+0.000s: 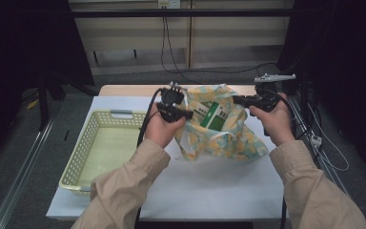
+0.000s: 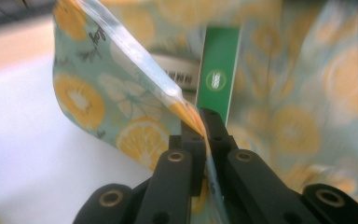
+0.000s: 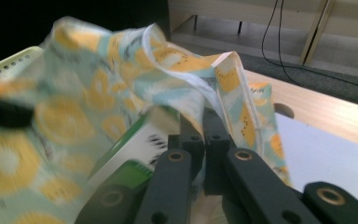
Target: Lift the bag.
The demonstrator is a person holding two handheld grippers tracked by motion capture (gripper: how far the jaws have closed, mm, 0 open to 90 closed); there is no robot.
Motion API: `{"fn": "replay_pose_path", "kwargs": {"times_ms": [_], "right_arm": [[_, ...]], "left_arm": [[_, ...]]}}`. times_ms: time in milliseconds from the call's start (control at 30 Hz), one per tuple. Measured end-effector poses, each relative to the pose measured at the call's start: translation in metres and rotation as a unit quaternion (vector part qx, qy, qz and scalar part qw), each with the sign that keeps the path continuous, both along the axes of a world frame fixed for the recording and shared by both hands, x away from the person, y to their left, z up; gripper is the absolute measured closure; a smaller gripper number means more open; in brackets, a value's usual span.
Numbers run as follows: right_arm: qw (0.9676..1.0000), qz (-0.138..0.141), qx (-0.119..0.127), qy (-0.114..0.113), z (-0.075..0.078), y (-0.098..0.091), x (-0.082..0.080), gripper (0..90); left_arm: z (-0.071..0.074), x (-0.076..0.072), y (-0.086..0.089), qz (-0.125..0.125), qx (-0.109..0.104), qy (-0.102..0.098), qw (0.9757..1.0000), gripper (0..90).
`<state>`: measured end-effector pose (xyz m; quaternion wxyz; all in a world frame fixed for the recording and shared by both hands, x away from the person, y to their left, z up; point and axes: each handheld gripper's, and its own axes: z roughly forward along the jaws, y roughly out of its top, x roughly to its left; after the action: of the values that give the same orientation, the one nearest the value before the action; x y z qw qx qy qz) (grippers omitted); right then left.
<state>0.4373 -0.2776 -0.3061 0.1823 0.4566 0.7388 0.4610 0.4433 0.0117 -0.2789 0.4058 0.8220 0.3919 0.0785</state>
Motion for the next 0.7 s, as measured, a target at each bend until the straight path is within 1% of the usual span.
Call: {"fn": "replay_pose_path", "kwargs": {"times_ms": [33, 67, 133, 167, 200, 233, 267, 300, 367, 433, 467, 533, 567, 633, 667, 700], "right_arm": [[1.0000, -0.002, 0.002, -0.002, 0.003, -0.002, 0.002, 89.9], [1.0000, -0.004, 0.001, -0.003, 0.006, -0.004, 0.003, 89.9], [0.9999, -0.010, 0.004, -0.011, 0.015, -0.009, 0.006, 89.8], [0.9998, -0.013, 0.005, -0.015, 0.020, -0.012, 0.007, 89.8], [0.9997, -0.015, 0.004, -0.018, 0.024, -0.014, 0.008, 89.8], [0.9996, -0.018, 0.006, -0.022, 0.029, -0.016, 0.009, 89.8], [0.9994, -0.021, 0.009, -0.026, 0.033, -0.019, 0.010, 89.8], [0.9993, -0.022, 0.011, -0.029, 0.037, -0.021, 0.011, 89.8], [0.9990, -0.023, 0.017, -0.033, 0.041, -0.024, 0.012, 89.8], [0.9991, -0.023, 0.019, -0.032, 0.042, -0.026, 0.013, 89.8], [0.9991, -0.021, 0.021, -0.031, 0.041, -0.027, 0.013, 89.8], [0.9991, -0.019, 0.021, -0.030, 0.039, -0.027, 0.013, 89.8], [0.9992, -0.017, 0.023, -0.028, 0.037, -0.026, 0.013, 89.7], [0.9993, -0.013, 0.031, -0.017, 0.033, -0.024, 0.013, 87.0], [0.9993, -0.013, 0.032, -0.015, 0.031, -0.024, 0.012, 82.9], [0.9992, -0.012, 0.035, -0.016, 0.029, -0.022, 0.011, 76.0]], "left_arm": [[0.008, 0.004, -0.001, 0.000, -0.010, -0.003, 0.9999, 90.0], [0.022, 0.009, -0.002, 0.000, -0.009, -0.013, 0.9999, 90.0], [0.042, 0.017, -0.006, 0.004, -0.021, -0.029, 0.9993, 90.0], [0.052, 0.021, -0.007, -0.002, -0.015, -0.036, 0.9992, 90.0], [0.060, 0.024, -0.010, -0.001, -0.020, -0.041, 0.9989, 90.0], [0.068, 0.027, -0.012, -0.003, -0.022, -0.044, 0.9988, 90.0], [0.073, 0.029, -0.014, -0.004, -0.028, -0.047, 0.9985, 90.0], [0.078, 0.031, -0.016, -0.005, -0.025, -0.053, 0.9983, 90.0], [0.081, 0.033, -0.020, -0.011, -0.027, -0.055, 0.9981, 90.0], [0.080, 0.034, -0.023, -0.015, -0.029, -0.056, 0.9979, 90.0], [0.079, 0.035, -0.024, -0.017, -0.032, -0.054, 0.9979, 90.0], [0.075, 0.036, -0.025, -0.019, -0.027, -0.053, 0.9981, 90.0], [0.073, 0.036, -0.024, -0.018, -0.028, -0.052, 0.9981, 89.8], [0.068, 0.037, -0.023, -0.021, -0.031, -0.046, 0.9982, 87.4], [0.065, 0.037, -0.022, -0.014, -0.034, -0.042, 0.9984, 78.9], [0.061, 0.037, -0.021, -0.010, -0.034, -0.037, 0.9987, 64.7]]}}
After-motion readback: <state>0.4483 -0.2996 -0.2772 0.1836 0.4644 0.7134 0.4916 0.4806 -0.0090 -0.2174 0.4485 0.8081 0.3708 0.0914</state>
